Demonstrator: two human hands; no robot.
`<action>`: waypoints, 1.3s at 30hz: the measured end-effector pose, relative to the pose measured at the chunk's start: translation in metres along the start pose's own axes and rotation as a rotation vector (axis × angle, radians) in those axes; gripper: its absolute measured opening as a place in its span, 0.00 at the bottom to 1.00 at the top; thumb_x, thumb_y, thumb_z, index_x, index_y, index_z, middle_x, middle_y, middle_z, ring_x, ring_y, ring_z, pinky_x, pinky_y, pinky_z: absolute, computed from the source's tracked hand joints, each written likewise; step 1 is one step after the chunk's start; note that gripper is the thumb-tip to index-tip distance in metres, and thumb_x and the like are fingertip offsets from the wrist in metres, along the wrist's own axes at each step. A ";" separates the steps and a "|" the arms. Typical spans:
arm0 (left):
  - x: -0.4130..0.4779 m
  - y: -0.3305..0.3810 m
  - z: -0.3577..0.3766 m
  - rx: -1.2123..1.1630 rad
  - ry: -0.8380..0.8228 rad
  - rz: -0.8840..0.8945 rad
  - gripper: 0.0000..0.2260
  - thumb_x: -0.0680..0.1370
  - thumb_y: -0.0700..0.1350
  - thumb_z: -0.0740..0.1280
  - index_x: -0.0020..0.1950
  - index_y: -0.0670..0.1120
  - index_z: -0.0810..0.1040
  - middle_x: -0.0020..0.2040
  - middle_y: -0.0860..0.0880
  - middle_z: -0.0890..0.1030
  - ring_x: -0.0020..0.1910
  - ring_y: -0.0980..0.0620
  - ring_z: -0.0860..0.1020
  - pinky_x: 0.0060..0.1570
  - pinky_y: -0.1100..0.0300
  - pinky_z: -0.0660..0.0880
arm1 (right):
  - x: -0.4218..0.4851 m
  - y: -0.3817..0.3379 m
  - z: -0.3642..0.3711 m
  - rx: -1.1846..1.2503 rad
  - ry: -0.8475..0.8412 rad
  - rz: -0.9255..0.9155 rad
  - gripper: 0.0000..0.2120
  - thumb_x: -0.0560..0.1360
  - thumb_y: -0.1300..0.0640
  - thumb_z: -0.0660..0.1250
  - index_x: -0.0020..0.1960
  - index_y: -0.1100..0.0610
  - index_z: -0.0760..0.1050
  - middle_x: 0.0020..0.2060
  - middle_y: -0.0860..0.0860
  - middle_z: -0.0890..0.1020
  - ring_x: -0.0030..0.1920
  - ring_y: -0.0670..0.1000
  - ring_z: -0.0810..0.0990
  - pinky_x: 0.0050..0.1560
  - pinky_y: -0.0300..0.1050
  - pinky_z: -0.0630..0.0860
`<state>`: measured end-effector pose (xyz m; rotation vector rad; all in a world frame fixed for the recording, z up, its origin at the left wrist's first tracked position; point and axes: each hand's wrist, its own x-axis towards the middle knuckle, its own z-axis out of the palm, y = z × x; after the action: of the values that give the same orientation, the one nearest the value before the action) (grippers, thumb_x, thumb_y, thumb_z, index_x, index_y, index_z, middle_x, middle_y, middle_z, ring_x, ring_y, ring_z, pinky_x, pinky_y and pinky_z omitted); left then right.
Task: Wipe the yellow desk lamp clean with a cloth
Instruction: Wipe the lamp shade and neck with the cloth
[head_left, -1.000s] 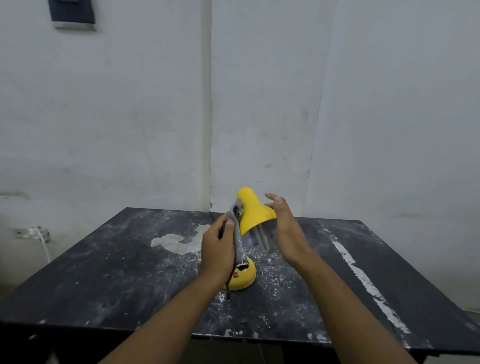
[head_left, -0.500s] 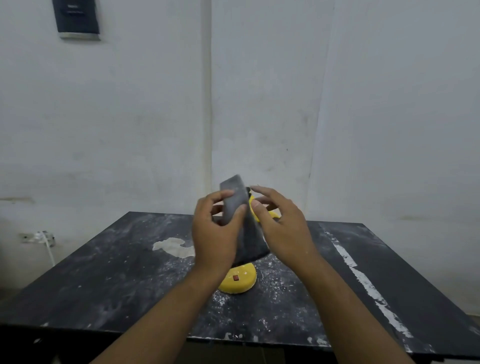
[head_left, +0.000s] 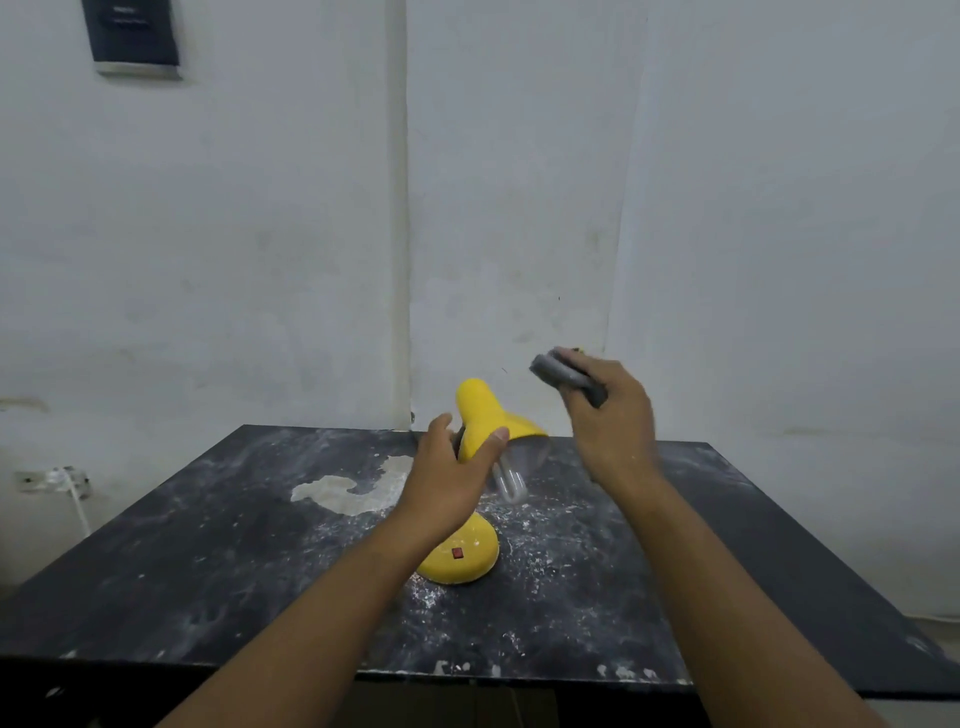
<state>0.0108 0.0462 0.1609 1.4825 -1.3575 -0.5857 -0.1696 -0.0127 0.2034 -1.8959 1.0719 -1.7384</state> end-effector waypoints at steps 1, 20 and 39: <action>0.002 -0.003 0.001 0.005 -0.029 -0.013 0.38 0.78 0.72 0.64 0.81 0.52 0.65 0.66 0.47 0.81 0.56 0.41 0.85 0.55 0.49 0.79 | 0.000 0.005 0.006 -0.011 -0.052 -0.001 0.18 0.82 0.64 0.70 0.66 0.47 0.85 0.63 0.45 0.85 0.64 0.44 0.83 0.70 0.49 0.79; 0.007 -0.020 0.000 -0.096 -0.021 0.097 0.12 0.77 0.70 0.62 0.53 0.65 0.74 0.52 0.55 0.82 0.46 0.57 0.78 0.48 0.58 0.74 | -0.022 0.028 0.042 0.498 -0.210 0.845 0.17 0.83 0.42 0.68 0.58 0.55 0.86 0.50 0.56 0.90 0.54 0.58 0.88 0.60 0.57 0.84; 0.011 -0.022 -0.001 -0.116 0.035 0.079 0.25 0.78 0.72 0.63 0.56 0.52 0.83 0.51 0.45 0.85 0.52 0.46 0.83 0.53 0.44 0.80 | -0.037 0.046 0.060 0.830 -0.063 0.837 0.21 0.86 0.44 0.62 0.63 0.57 0.86 0.59 0.60 0.88 0.60 0.62 0.87 0.65 0.62 0.82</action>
<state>0.0243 0.0334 0.1445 1.3338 -1.3266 -0.5755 -0.1237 -0.0297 0.1348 -0.8048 0.7533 -1.2853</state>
